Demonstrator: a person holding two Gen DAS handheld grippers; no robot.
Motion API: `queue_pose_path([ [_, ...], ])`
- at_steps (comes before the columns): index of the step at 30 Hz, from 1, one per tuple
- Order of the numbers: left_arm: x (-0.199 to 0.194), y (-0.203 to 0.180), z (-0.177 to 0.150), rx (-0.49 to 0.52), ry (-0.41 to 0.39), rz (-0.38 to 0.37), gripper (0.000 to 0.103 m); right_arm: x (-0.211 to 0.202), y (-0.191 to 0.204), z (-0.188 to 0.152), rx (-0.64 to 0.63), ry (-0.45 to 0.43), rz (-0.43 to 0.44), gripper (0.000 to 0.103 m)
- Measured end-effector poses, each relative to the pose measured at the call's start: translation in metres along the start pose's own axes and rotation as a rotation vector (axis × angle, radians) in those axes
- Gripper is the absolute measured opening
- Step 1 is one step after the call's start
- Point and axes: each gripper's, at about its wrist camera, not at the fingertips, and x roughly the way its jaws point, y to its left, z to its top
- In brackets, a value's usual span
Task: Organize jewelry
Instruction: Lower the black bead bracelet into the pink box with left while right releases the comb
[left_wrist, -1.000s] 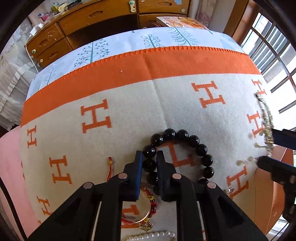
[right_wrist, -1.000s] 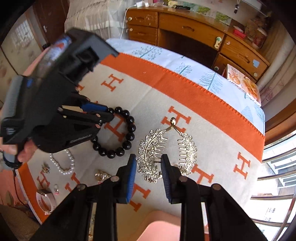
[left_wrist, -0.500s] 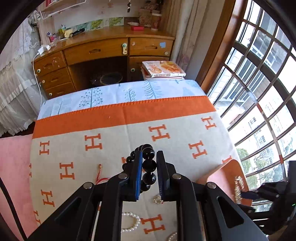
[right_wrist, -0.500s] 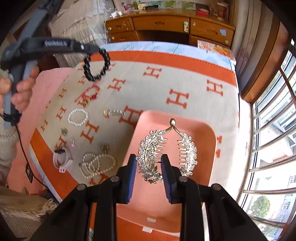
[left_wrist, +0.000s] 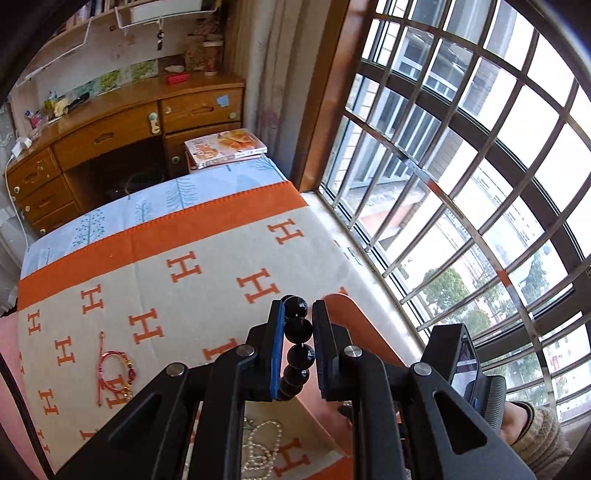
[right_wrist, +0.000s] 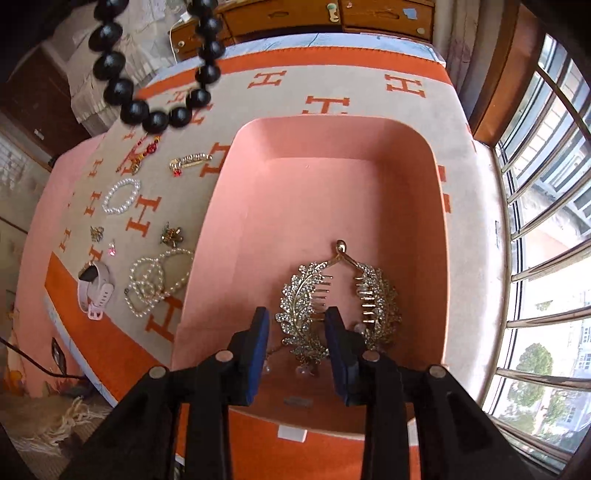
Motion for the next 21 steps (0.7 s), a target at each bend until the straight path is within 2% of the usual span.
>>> queue_pose_path([
  [4,0.031,-0.02,-0.009,0.019,0.054,-0.031,0.013,-0.024,-0.007,-0.019,0.079,-0.125,0.053,0.04],
  [8,0.066,-0.031,-0.016,0.024,0.089,-0.036,0.013,-0.046,-0.006,-0.041,0.12,-0.259,0.029,0.04],
  [10,0.086,-0.033,-0.021,0.048,0.098,0.004,0.013,-0.054,-0.003,-0.05,0.121,-0.31,0.003,0.04],
  [12,0.108,-0.028,-0.027,0.06,0.142,0.052,0.013,-0.06,0.002,-0.055,0.119,-0.34,-0.013,0.04],
  [13,0.117,-0.023,-0.03,0.057,0.164,0.08,0.018,-0.061,0.002,-0.058,0.115,-0.347,-0.021,0.04],
  [14,0.124,-0.018,-0.033,0.05,0.185,0.101,0.027,-0.062,0.003,-0.061,0.111,-0.353,-0.028,0.04],
  [16,0.126,-0.008,-0.038,0.027,0.199,0.112,0.036,-0.064,0.004,-0.064,0.103,-0.361,-0.035,0.04],
  [19,0.11,0.004,-0.047,-0.006,0.167,0.087,0.046,-0.064,0.005,-0.065,0.097,-0.373,-0.041,0.04],
  [21,0.091,0.008,-0.053,-0.011,0.13,0.094,0.058,-0.063,0.006,-0.065,0.099,-0.379,-0.034,0.04],
])
